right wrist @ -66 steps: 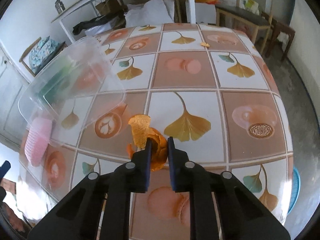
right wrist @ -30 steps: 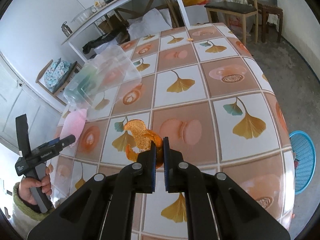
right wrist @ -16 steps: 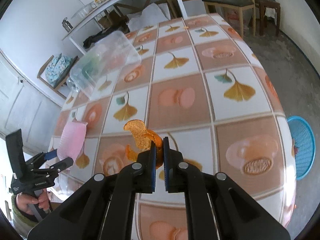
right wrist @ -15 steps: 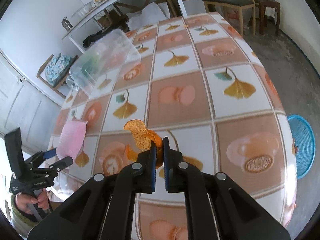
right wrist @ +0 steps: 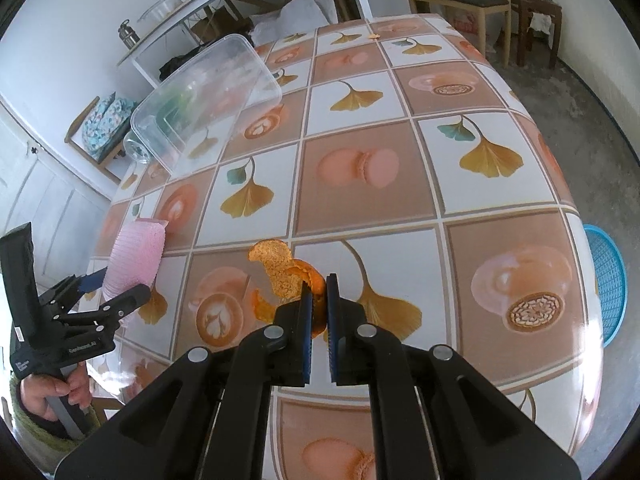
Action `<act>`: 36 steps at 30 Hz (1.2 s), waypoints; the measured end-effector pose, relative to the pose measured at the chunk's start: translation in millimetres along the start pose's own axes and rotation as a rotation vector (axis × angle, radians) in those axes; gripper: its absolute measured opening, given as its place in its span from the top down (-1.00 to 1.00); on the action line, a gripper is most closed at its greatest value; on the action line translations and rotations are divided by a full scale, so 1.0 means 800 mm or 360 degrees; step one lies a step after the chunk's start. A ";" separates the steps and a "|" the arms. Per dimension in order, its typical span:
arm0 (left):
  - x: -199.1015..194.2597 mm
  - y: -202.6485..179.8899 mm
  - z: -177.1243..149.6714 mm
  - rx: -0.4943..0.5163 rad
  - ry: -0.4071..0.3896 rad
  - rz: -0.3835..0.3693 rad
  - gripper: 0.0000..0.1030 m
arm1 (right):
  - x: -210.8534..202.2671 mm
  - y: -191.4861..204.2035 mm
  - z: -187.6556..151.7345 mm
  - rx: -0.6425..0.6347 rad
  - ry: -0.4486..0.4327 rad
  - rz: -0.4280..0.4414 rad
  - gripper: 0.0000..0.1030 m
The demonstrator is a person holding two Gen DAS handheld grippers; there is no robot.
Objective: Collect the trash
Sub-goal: 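Carry the sponge and orange peel over the blue wastebasket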
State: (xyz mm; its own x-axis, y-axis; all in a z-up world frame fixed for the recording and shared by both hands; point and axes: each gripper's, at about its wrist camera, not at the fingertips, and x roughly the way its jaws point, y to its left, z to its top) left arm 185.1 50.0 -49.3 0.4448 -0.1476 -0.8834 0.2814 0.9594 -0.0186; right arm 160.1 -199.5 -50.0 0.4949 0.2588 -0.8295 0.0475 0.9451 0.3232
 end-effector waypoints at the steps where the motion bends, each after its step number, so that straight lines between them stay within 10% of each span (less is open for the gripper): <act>1: 0.000 0.000 -0.001 0.0001 -0.0001 0.0004 -0.53 | 0.000 0.000 0.000 0.0001 0.0000 -0.0001 0.87; 36: -0.056 -0.041 0.003 0.0094 -0.0184 -0.0029 -0.50 | -0.030 -0.015 0.000 0.0033 -0.0109 0.0086 0.87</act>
State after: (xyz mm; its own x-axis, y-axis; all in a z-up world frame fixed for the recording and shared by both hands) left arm 157.6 24.5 -8.0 0.5332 -0.1948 -0.8233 0.3383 0.9410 -0.0036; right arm 147.7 -216.8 -34.3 0.5555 0.2941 -0.7778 0.0371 0.9257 0.3765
